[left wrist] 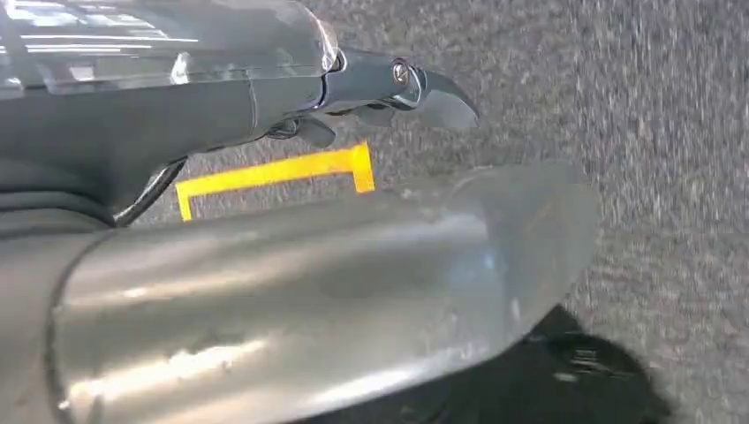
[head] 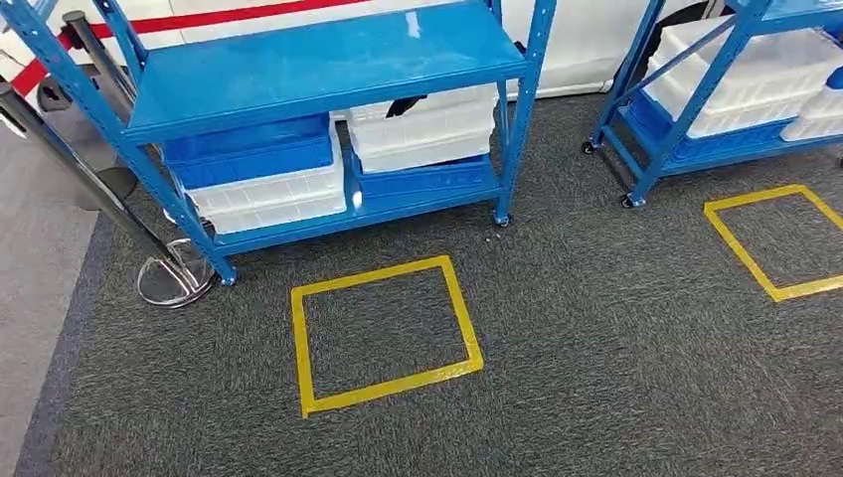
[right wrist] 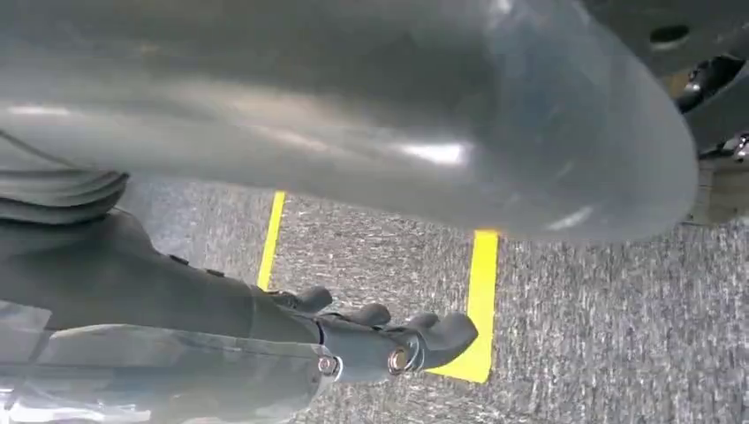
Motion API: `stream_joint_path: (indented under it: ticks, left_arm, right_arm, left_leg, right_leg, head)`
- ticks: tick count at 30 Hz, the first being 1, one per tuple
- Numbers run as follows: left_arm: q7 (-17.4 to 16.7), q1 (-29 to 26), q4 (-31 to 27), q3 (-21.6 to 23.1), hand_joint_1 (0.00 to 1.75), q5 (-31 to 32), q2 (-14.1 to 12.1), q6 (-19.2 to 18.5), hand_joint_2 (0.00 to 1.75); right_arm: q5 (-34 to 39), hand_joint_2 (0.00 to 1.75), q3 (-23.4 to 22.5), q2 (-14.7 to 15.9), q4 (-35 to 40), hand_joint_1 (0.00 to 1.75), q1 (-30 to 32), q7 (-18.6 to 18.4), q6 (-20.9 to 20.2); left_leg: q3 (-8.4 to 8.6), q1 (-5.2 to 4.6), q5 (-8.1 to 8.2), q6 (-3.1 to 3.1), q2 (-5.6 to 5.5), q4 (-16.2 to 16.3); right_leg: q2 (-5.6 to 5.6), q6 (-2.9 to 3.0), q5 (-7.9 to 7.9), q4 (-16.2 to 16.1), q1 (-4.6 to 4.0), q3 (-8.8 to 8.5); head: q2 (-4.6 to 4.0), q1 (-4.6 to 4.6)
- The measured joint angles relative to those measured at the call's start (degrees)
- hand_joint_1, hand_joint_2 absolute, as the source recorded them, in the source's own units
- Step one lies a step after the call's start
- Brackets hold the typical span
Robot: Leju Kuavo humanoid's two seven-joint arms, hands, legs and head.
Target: Take the parts from the cabinet and place them on the table.
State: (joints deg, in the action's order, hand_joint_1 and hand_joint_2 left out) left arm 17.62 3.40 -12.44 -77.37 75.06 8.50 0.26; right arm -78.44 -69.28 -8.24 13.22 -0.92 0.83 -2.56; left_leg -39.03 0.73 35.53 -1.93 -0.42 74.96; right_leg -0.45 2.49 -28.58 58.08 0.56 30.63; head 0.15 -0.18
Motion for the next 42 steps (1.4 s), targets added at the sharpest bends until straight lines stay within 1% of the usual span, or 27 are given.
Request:
stream_joint_path:
  ticks: [1, 2, 5, 6, 8, 11, 12, 15, 16, 18, 20, 21, 22, 24, 26, 28, 30, 31, 32, 33, 34, 35, 36, 37, 39, 40, 42]
  left_arm:
    - [0.0, -0.1, 0.0, 0.0, 0.0, 0.0, 0.09, 0.0, 0.0]
    - [0.0, -0.17, 0.0, 0.0, 0.0, 0.0, 0.09, -0.05, 0.0]
    - [0.09, -0.17, 0.0, 0.0, 0.0, 0.02, 0.09, -0.15, 0.0]
    - [0.11, -0.15, 0.0, 0.0, 0.0, 0.0, -0.04, -0.15, 0.0]
    - [0.2, 0.05, 0.0, 0.0, 0.0, 0.04, -0.04, -0.2, 0.0]
    - [0.24, -0.31, 0.0, 0.0, 0.0, 0.04, 0.04, -0.31, 0.0]
    - [0.26, -0.29, 0.0, 0.0, 0.0, 0.04, 0.04, -0.31, 0.0]
    - [0.26, -0.08, 0.0, 0.0, 0.0, 0.04, 0.04, -0.37, 0.0]
    - [0.26, -0.11, 0.0, 0.0, 0.0, 0.04, 0.04, -0.4, 0.0]
    - [0.26, -0.42, 0.0, 0.0, 0.0, 0.04, 0.09, -0.57, 0.0]
    - [0.28, -0.48, 0.0, 0.0, 0.0, 0.04, 0.2, -0.61, 0.0]
    - [0.31, -0.6, 0.0, 0.0, 0.0, 0.04, 0.2, -0.61, 0.0]
    - [0.35, -0.31, 0.0, 0.0, 0.0, 0.07, 0.2, -0.61, 0.0]
    - [0.39, -0.15, 0.0, 0.0, 0.0, 0.04, 0.2, -0.61, 0.0]
    - [0.39, -0.03, -0.02, 0.0, 0.0, 0.04, 0.13, -0.63, 0.0]
    - [0.42, 0.02, -0.02, 0.0, 0.0, 0.04, 0.15, -0.66, 0.0]
    - [0.42, -0.11, -0.02, 0.0, 0.0, 0.04, 0.15, -0.66, 0.0]
    - [0.42, -0.22, -0.02, 0.0, 0.0, 0.04, 0.17, -0.66, 0.0]
    - [0.42, -0.36, -0.02, 0.0, 0.0, 0.04, 0.24, -0.66, 0.0]
    - [0.42, -0.45, -0.02, 0.0, 0.0, 0.07, 0.24, -0.66, 0.0]
    - [0.39, -0.48, -0.02, 0.0, 0.0, 0.04, 0.24, -0.66, 0.0]
    - [0.42, -0.6, -0.02, 0.0, 0.0, 0.04, 0.24, -0.66, 0.0]
    - [0.41, -0.74, -0.02, -0.02, 0.0, 0.04, 0.2, -0.66, 0.0]
    - [0.39, -0.98, -0.02, -0.02, 0.0, 0.04, 0.0, -0.64, 0.0]
    - [0.35, -0.75, -0.02, -0.02, 0.0, 0.04, 0.02, -0.61, 0.0]
    - [0.37, -0.66, -0.02, -0.02, 0.0, 0.04, 0.02, -0.61, 0.0]
    - [0.42, -0.39, -0.02, -0.02, 0.0, 0.07, 0.07, -0.61, 0.0]
  right_arm:
    - [0.02, 0.0, -0.02, 0.0, 0.0, 0.0, 0.0, 0.0, 0.0]
    - [0.02, 0.0, -0.05, 0.0, 0.0, 0.0, 0.01, 0.0, -0.04]
    - [0.02, 0.0, -0.26, 0.0, 0.0, 0.0, -0.01, 0.0, -0.09]
    - [0.04, 0.0, -0.35, -0.11, -0.07, 0.0, 0.06, 0.0, -0.11]
    - [0.04, 0.0, -0.42, -0.07, -0.04, 0.0, -0.1, 0.02, -0.11]
    - [0.04, 0.0, -0.48, 0.0, -0.04, 0.0, -0.14, 0.02, -0.11]
    - [0.04, 0.0, -0.48, 0.02, -0.04, 0.0, -0.14, 0.04, -0.11]
    - [0.04, 0.0, -0.48, 0.09, -0.04, 0.0, -0.34, 0.04, -0.11]
    - [0.04, 0.0, -0.48, 0.09, -0.04, 0.0, -0.27, 0.04, -0.11]
    - [0.04, 0.0, -0.5, 0.09, -0.04, 0.0, -0.03, 0.02, -0.13]
    - [0.04, 0.0, -0.5, 0.15, -0.04, 0.0, 0.34, -0.04, -0.41]
    - [0.04, 0.0, -0.57, 0.15, -0.07, 0.0, 0.75, -0.07, -0.5]
    - [0.04, 0.0, -0.57, 0.15, -0.04, 0.0, 0.55, -0.07, -0.63]
    - [0.04, 0.0, -0.57, 0.15, -0.04, 0.0, 0.43, -0.07, -0.81]
    - [0.04, 0.0, -0.59, 0.11, -0.04, 0.0, 0.56, -0.09, -0.92]
    - [0.04, 0.0, -0.66, 0.15, -0.04, 0.0, 0.67, -0.2, -0.92]
    - [0.04, 0.0, -0.72, 0.13, -0.04, 0.0, 0.56, -0.22, -0.94]
    - [0.04, 0.0, -0.74, 0.13, -0.04, 0.0, 0.56, -0.22, -0.94]
    - [0.04, 0.0, -0.77, 0.13, -0.04, 0.0, 0.59, -0.22, -0.94]
    - [0.04, 0.0, -0.81, 0.13, -0.04, 0.0, 0.63, -0.24, -0.94]
    - [0.04, 0.0, -0.85, 0.13, -0.04, 0.0, 0.65, -0.24, -0.94]
    - [0.04, 0.0, -0.85, 0.13, -0.04, 0.0, 0.66, -0.24, -0.94]
    - [0.04, 0.0, -0.85, 0.11, -0.07, 0.0, 0.92, -0.24, -0.92]
    - [0.04, 0.0, -0.9, -0.02, -0.13, 0.0, 0.78, -0.26, -0.92]
    - [0.04, 0.0, -0.9, -0.04, -0.11, 0.0, 0.29, -0.33, -0.81]
    - [0.04, 0.0, -0.9, -0.07, -0.11, 0.0, 0.17, -0.33, -0.81]
    - [0.04, 0.0, -0.9, -0.07, -0.11, 0.0, -0.21, -0.35, -0.83]
  left_leg:
    - [-1.2, 0.0, -0.32, 0.04, 0.01, 1.81]
    - [-0.78, -0.01, -2.03, 0.21, 0.01, 0.39]
    - [5.48, -0.47, -10.3, 1.73, 0.26, -13.76]
    - [6.41, -0.89, -9.4, 2.37, 0.75, -15.6]
    - [6.81, -1.15, -9.09, 2.6, 0.74, -16.52]
    - [8.92, -0.53, -8.89, 3.42, 0.19, -18.18]
    - [9.6, -0.56, -8.64, 3.71, 0.19, -18.33]
    - [10.27, -0.64, -7.54, 4.05, 0.06, -18.31]
    - [10.73, -0.63, -7.1, 3.98, -0.01, -18.3]
    - [12.26, -0.51, -5.93, 3.67, -0.22, -18.3]
    - [14.1, -0.35, -4.49, 3.18, -0.36, -18.3]
    - [14.46, -0.4, -3.75, 2.8, -0.33, -18.29]
    - [14.52, -0.54, -3.35, 2.43, -0.42, -18.23]
    - [15.65, -0.58, -3.24, 1.56, -0.28, -18.44]
    - [14.79, -0.47, -4.2, 1.12, -0.18, -15.63]
    - [9.71, -0.39, -5.23, 0.71, 0.06, -7.0]
    - [4.48, -0.33, -0.56, 0.34, 0.06, -0.88]
    - [2.64, -0.33, 2.17, 0.34, 0.06, 0.21]
    - [1.54, -0.32, 3.34, 0.44, 0.07, -0.38]
    - [1.23, -0.33, 2.78, 0.65, 0.06, -2.58]
    - [1.39, -0.34, 0.72, 1.0, 0.07, -5.85]
    - [1.69, -0.54, -3.31, 1.5, 0.08, -9.71]
    - [1.6, -0.78, -9.44, 2.42, 0.27, -13.33]
    - [1.69, -1.2, -12.26, 2.59, 0.1, -14.02]
    - [3.01, -1.55, -10.88, 2.99, 0.1, -14.45]
    - [3.41, -1.57, -10.31, 3.42, 0.05, -14.89]
    - [6.12, -1.1, -9.92, 4.01, -0.15, -16.33]
  right_leg:
    - [-0.01, 0.0, -0.24, 0.03, -0.1, -0.25]
    - [-0.01, -0.02, -0.5, 0.03, -0.19, -0.63]
    - [-0.11, -0.29, -1.55, -0.01, -0.45, -2.27]
    - [-0.28, -0.61, -1.91, 0.04, -0.66, -2.45]
    - [-0.32, -1.33, -2.25, -0.39, -0.43, -2.54]
    - [-0.3, -2.41, -1.75, 1.78, -0.3, -3.03]
    - [0.06, -2.65, -2.36, 3.65, -0.22, -2.25]
    - [0.26, -3.14, -7.2, 15.0, 0.11, 6.13]
    - [0.25, -3.29, -7.35, 16.95, 0.17, 8.18]
    - [0.25, -3.45, -3.97, 14.01, 0.33, 8.72]
    - [0.25, -3.42, 2.22, 5.15, 0.38, 6.23]
    - [0.27, -3.23, 5.58, 2.29, 0.32, 6.18]
    - [0.29, -2.73, 2.99, 2.01, -0.2, 6.24]
    - [0.52, -1.78, 3.42, 1.73, -0.06, 5.85]
    - [0.45, -0.9, 2.72, 1.06, 0.17, 3.96]
    - [0.17, -0.31, 1.57, 0.59, 0.14, 2.19]
    - [0.21, -0.09, 0.24, 0.35, 0.07, 0.55]
    - [0.36, -0.08, -0.54, 0.34, 0.05, -0.43]
    - [0.46, -0.11, -1.34, 0.34, 0.02, -1.52]
    - [0.5, -0.17, -2.22, 0.32, -0.07, -2.7]
    - [0.5, -0.19, -3.06, 0.3, -0.2, -3.76]
    - [0.45, -0.26, -3.91, 0.25, -0.35, -4.8]
    - [0.42, -0.3, -4.69, 0.17, -0.31, -5.34]
    - [0.74, -0.88, -5.6, 0.32, -0.51, -6.34]
    - [0.74, -1.69, -6.15, 0.07, -0.21, -7.89]
    - [0.68, -2.23, -5.31, 0.72, -0.2, -7.85]
    - [0.71, -2.64, -3.37, 6.36, -0.06, -5.38]
  head:
    - [0.0, 0.0]
    - [0.0, 0.0]
    - [0.0, -0.04]
    - [0.0, 0.16]
    - [0.0, 0.24]
    - [0.02, 0.22]
    - [0.0, 0.59]
    - [0.02, 0.92]
    - [0.0, 0.96]
    - [0.02, 0.96]
    - [0.02, 0.98]
    - [0.02, 1.2]
    - [0.02, 1.03]
    - [0.02, 0.94]
    - [0.02, 0.96]
    - [0.02, 0.28]
    - [0.02, 0.37]
    - [0.02, 0.28]
    - [0.02, 0.24]
    - [0.0, 0.22]
    - [0.02, 0.22]
    - [0.0, 0.11]
    - [0.0, 0.22]
    - [0.0, 0.39]
    - [0.02, 0.15]
    - [0.0, 0.24]
    - [0.02, 0.35]
